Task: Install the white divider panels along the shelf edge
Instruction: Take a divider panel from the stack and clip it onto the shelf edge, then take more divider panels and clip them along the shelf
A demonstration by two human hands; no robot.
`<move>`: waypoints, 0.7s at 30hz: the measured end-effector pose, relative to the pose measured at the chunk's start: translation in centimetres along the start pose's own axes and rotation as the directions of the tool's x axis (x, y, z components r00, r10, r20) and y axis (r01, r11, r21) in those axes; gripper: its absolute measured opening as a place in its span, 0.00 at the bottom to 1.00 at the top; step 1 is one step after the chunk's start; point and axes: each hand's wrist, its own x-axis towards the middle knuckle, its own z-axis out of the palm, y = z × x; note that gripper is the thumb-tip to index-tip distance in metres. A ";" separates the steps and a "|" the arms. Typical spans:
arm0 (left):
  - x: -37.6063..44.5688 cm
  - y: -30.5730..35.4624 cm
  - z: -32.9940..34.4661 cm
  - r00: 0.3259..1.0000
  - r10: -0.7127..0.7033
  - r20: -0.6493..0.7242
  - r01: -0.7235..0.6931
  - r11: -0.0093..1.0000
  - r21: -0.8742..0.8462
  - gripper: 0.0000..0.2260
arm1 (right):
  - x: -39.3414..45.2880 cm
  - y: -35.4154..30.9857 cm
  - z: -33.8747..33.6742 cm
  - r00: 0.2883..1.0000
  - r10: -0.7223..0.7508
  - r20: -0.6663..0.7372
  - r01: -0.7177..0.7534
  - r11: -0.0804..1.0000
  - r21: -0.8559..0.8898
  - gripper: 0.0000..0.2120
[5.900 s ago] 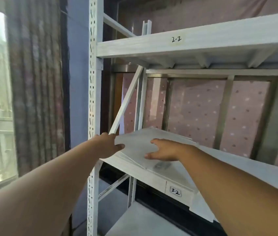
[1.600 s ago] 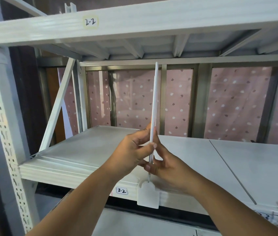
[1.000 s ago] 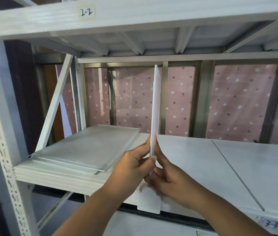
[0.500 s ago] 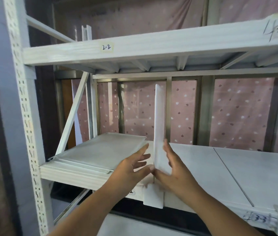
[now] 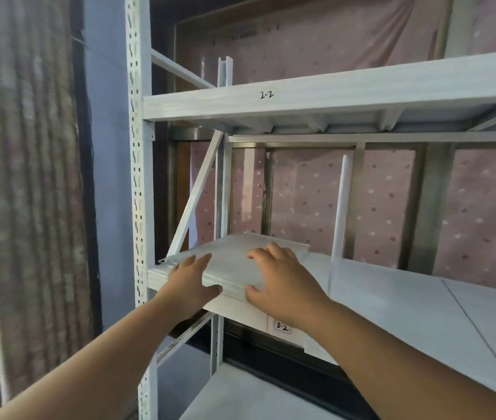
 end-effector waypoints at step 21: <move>-1.0 -10.0 -1.7 0.983 -0.170 0.076 0.175 0.981 -0.080 0.43 | 13.1 2.5 10.4 0.818 0.221 0.531 -0.253 0.967 -0.014 0.58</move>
